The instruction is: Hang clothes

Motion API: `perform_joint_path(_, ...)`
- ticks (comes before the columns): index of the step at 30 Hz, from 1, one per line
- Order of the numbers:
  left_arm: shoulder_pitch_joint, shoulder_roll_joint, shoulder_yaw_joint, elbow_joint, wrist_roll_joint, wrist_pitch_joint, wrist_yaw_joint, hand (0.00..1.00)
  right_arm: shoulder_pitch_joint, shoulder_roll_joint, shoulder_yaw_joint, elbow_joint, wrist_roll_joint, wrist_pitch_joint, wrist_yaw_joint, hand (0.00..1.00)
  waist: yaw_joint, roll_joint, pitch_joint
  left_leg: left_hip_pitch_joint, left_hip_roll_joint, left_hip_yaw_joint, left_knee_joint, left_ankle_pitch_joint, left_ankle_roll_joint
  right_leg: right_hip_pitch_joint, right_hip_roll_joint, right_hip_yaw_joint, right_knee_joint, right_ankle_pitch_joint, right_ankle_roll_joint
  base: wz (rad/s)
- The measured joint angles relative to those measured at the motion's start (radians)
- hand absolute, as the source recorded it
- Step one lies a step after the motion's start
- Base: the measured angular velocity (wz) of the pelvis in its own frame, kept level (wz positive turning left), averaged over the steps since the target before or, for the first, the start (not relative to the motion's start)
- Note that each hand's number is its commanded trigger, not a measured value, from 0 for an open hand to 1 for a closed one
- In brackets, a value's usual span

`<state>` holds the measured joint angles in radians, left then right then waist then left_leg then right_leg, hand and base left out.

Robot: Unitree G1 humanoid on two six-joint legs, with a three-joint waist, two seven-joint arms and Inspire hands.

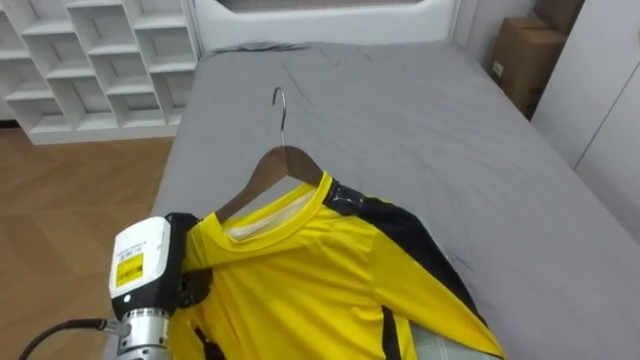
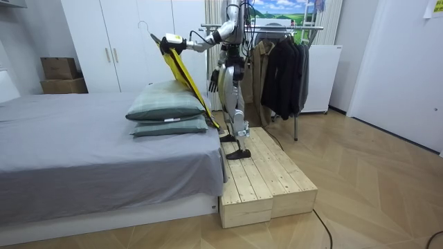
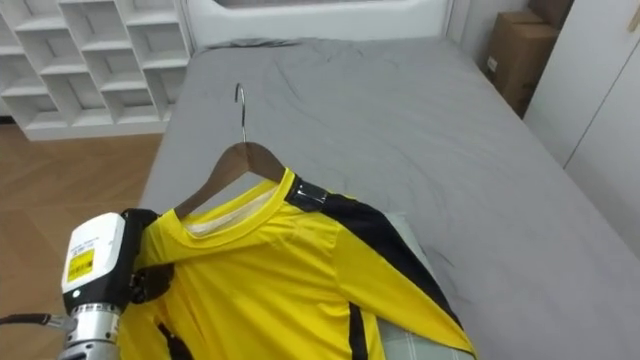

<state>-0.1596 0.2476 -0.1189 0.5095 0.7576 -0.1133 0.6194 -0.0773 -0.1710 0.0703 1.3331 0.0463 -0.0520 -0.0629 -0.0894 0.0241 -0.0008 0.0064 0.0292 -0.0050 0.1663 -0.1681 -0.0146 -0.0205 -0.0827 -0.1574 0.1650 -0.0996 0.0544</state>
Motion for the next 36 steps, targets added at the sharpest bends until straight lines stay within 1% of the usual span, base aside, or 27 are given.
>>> perform_joint_path(2, 0.012, 0.012, 0.0, -0.036, 0.0, -0.005, 0.004, 1.0, 0.0, -0.001, -0.031, -0.013, -0.06, -0.001, -0.03, 0.0, 0.003, 0.0, -0.0002, 0.006, 0.0, 0.001, -0.001, 0.0, 0.0, 0.004, 0.0, 0.002, 0.0, 0.0, 0.0, -0.02)
perform_joint_path(4, 0.013, 0.036, -0.001, -0.061, -0.001, -0.013, 0.023, 1.0, 0.001, -0.015, -0.043, -0.038, -0.128, -0.002, -0.079, 0.0, 0.009, 0.0, -0.0003, 0.011, 0.0, 0.004, -0.001, 0.0, 0.0, 0.004, 0.0, 0.004, 0.0, 0.0, 0.0, 0.0)
perform_joint_path(5, 0.014, 0.04, -0.002, -0.062, -0.001, -0.015, 0.034, 1.0, 0.003, -0.02, -0.044, -0.053, -0.151, -0.001, -0.095, 0.0, 0.01, 0.0, -0.0003, 0.011, 0.0, 0.004, -0.002, 0.0, 0.0, 0.006, 0.0, 0.004, 0.0, 0.0, 0.0, 0.0)
perform_joint_path(6, 0.019, 0.043, -0.001, -0.064, -0.001, -0.015, 0.049, 1.0, 0.005, -0.03, -0.048, -0.078, -0.193, -0.001, -0.136, 0.0, 0.011, 0.0, -0.0004, 0.015, 0.0, 0.003, -0.002, 0.0, 0.0, 0.012, 0.0, 0.003, 0.0, 0.0, 0.0, 0.0)
perform_joint_path(7, 0.026, 0.043, -0.001, -0.065, -0.001, -0.015, 0.055, 1.0, 0.004, -0.037, -0.059, -0.11, -0.229, 0.0, -0.177, 0.0, 0.012, 0.0, -0.0004, 0.022, 0.0, 0.003, -0.003, 0.0, 0.0, 0.019, 0.0, 0.003, -0.001, 0.0, 0.0, 0.0)
perform_joint_path(8, 0.029, 0.043, -0.001, -0.065, -0.001, -0.015, 0.055, 1.0, 0.004, -0.04, -0.069, -0.134, -0.252, 0.001, -0.198, 0.0, 0.013, -0.001, -0.0006, 0.024, 0.0, 0.003, -0.003, 0.0, 0.0, 0.021, 0.0, 0.002, -0.001, 0.0, 0.0, 0.0)
perform_joint_path(10, 0.03, 0.043, -0.001, -0.066, -0.001, -0.014, 0.054, 1.0, -0.003, -0.049, -0.101, -0.232, -0.341, -0.004, -0.274, 0.0, 0.016, -0.001, -0.0007, 0.023, -0.001, 0.001, -0.003, 0.0, 0.0, 0.023, 0.0, 0.002, -0.006, -0.001, 0.001, 0.0)
perform_joint_path(13, 0.044, 0.043, -0.002, -0.086, -0.001, -0.014, 0.054, 1.0, -0.001, -0.059, -0.115, -0.351, -0.46, -0.013, -0.347, 0.0, 0.014, -0.001, -0.0009, 0.023, -0.001, -0.003, -0.001, 0.0, 0.0, 0.029, 0.001, 0.003, -0.01, 0.0, -0.001, 0.04)
perform_joint_path(15, 0.048, 0.043, -0.001, -0.097, 0.0, -0.014, 0.051, 1.0, 0.002, -0.061, -0.122, -0.423, -0.511, -0.021, -0.386, 0.0, 0.014, -0.001, -0.0013, 0.024, -0.001, -0.004, 0.0, 0.0, 0.0, 0.031, 0.002, 0.003, -0.01, 0.0, -0.001, 0.02)
perform_joint_path(17, 0.071, 0.043, -0.001, -0.138, 0.001, -0.014, 0.05, 1.0, 0.003, -0.062, -0.134, -0.499, -0.554, -0.026, -0.424, 0.0, 0.015, -0.002, -0.0015, 0.025, -0.001, -0.004, -0.001, 0.0, 0.0, 0.032, 0.001, 0.003, -0.011, 0.0, -0.001, 0.0)
perform_joint_path(19, 0.079, 0.043, -0.002, -0.156, 0.002, -0.015, 0.044, 1.0, 0.003, -0.066, -0.135, -0.581, -0.599, -0.035, -0.467, 0.0, 0.017, -0.007, -0.0016, 0.032, -0.001, -0.005, -0.001, 0.0, 0.0, 0.039, 0.001, 0.001, -0.013, 0.0, -0.001, 0.0)
perform_joint_path(21, 0.085, 0.043, -0.001, -0.157, 0.005, -0.012, 0.037, 1.0, 0.004, -0.066, -0.135, -0.64, -0.625, -0.041, -0.48, 0.0, 0.017, -0.01, -0.0031, 0.039, 0.0, -0.004, -0.001, 0.0, 0.0, 0.046, 0.001, 0.002, -0.013, 0.0, 0.0, 0.0)
perform_joint_path(23, 0.086, 0.044, 0.0, -0.162, 0.012, -0.003, 0.025, 1.0, 0.004, -0.065, -0.135, -0.712, -0.652, -0.042, -0.491, 0.0, 0.018, -0.011, -0.0027, 0.039, 0.0, -0.004, -0.002, 0.0, 0.0, 0.046, 0.001, 0.002, -0.013, 0.0, 0.0, 0.0)
perform_joint_path(27, 0.086, 0.036, -0.002, -0.209, 0.022, 0.016, -0.021, 1.0, 0.004, -0.059, -0.129, -0.843, -0.702, -0.042, -0.503, 0.0, 0.039, -0.018, -0.0042, 0.039, 0.0, 0.002, -0.002, 0.0, 0.0, 0.039, 0.001, 0.007, -0.013, 0.0, 0.0, -0.02)
perform_joint_path(29, 0.087, 0.035, -0.002, -0.233, 0.022, 0.021, -0.039, 1.0, 0.012, -0.059, -0.127, -0.904, -0.758, -0.04, -0.501, 0.0, 0.045, -0.018, -0.0043, 0.039, 0.0, 0.002, -0.003, 0.0, 0.0, 0.039, 0.001, 0.008, -0.013, 0.0, 0.0, -0.02)
perform_joint_path(31, 0.087, 0.038, -0.002, -0.256, 0.018, 0.024, -0.045, 1.0, 0.025, -0.064, -0.092, -0.997, -0.807, -0.041, -0.507, 0.0, 0.051, -0.018, -0.0043, 0.039, 0.0, 0.002, -0.004, 0.0, 0.0, 0.041, 0.002, 0.007, -0.012, 0.0, 0.0, 0.0)
perform_joint_path(33, 0.087, 0.037, -0.006, -0.265, 0.018, 0.024, -0.054, 1.0, 0.025, -0.065, -0.06, -1.031, -0.809, -0.043, -0.516, 0.0, 0.053, -0.018, -0.0044, 0.041, 0.0, 0.001, -0.004, 0.0, 0.0, 0.045, 0.002, 0.006, -0.011, 0.0, 0.0, 0.0)
perform_joint_path(36, 0.087, 0.036, -0.011, -0.285, 0.019, 0.029, -0.072, 1.0, 0.024, -0.066, -0.026, -1.066, -0.806, -0.042, -0.523, 0.0, 0.068, -0.02, -0.0045, 0.039, 0.0, 0.001, -0.006, 0.0, 0.0, 0.04, 0.002, 0.006, -0.01, 0.0, -0.001, 0.0)
